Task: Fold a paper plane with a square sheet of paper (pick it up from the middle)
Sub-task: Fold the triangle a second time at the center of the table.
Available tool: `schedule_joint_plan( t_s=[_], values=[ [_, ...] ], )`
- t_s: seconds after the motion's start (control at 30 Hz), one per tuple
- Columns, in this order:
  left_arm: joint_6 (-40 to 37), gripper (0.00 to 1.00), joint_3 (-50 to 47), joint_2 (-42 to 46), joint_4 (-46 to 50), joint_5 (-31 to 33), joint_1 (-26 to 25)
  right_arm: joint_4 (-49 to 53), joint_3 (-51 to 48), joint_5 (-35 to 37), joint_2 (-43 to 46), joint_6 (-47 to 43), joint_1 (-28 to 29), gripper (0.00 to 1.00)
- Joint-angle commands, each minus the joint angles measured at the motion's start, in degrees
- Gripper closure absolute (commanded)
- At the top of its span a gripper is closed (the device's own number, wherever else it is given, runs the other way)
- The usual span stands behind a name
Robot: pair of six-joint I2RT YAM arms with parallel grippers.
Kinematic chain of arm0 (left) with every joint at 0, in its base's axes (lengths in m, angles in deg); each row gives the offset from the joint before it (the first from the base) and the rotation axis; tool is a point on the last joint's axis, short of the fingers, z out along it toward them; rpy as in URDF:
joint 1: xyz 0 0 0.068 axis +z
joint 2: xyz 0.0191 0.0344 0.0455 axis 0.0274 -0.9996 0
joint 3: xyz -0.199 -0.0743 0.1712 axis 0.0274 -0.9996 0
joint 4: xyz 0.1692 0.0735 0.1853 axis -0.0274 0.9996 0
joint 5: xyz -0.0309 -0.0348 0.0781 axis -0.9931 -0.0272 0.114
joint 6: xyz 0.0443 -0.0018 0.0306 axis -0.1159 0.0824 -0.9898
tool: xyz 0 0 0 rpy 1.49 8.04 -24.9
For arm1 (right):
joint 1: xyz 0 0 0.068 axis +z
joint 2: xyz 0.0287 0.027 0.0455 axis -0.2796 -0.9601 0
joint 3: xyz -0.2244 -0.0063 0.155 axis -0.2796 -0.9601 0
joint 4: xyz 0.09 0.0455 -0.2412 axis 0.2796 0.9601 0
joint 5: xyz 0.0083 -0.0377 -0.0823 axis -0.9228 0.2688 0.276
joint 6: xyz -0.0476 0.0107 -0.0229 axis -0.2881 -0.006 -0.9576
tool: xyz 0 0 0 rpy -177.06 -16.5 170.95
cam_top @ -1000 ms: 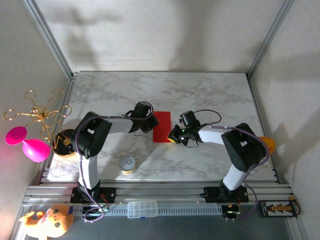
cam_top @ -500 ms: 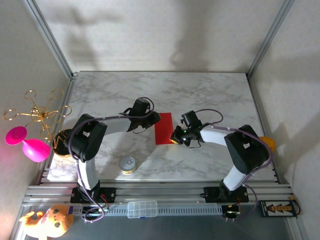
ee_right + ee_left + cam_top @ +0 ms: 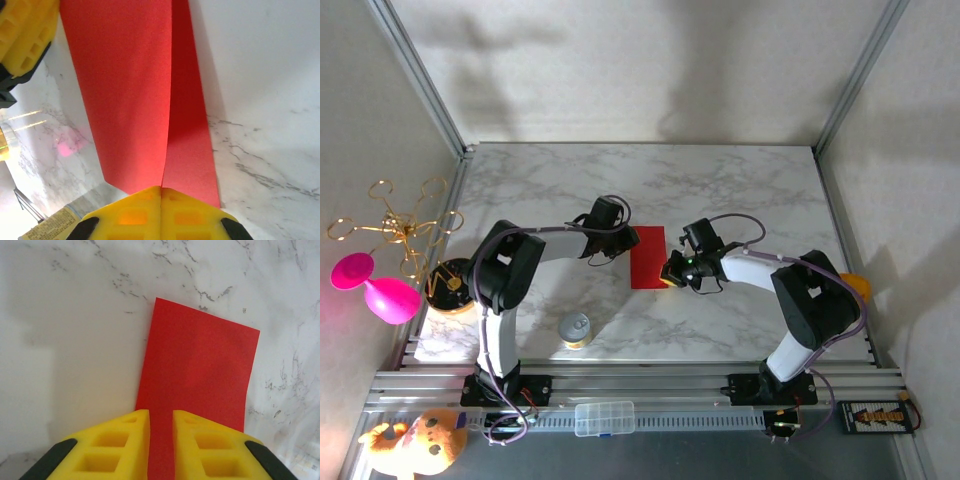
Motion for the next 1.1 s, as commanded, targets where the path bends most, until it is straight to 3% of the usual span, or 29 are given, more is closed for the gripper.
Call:
schedule_joint_plan(
  t_s=[0.0, 0.43, 1.07],
  values=[
    [-0.8, 0.82, 1.2, -1.4, 2.8, 1.1, 0.5, 2.0, 2.0, -0.8, 0.1, -2.1, -0.4, 1.00],
    [0.5, 0.85, -2.0, -1.4, 1.8, 0.4, 0.4, -7.1, 4.6, -6.0, -5.1, -0.7, 0.4, 1.00],
    [0.9, 0.86, -3.2, -1.6, 1.5, 0.7, 0.3, -12.2, 10.0, -2.0, -12.9, 3.5, 2.5, 1.00]
  ],
)
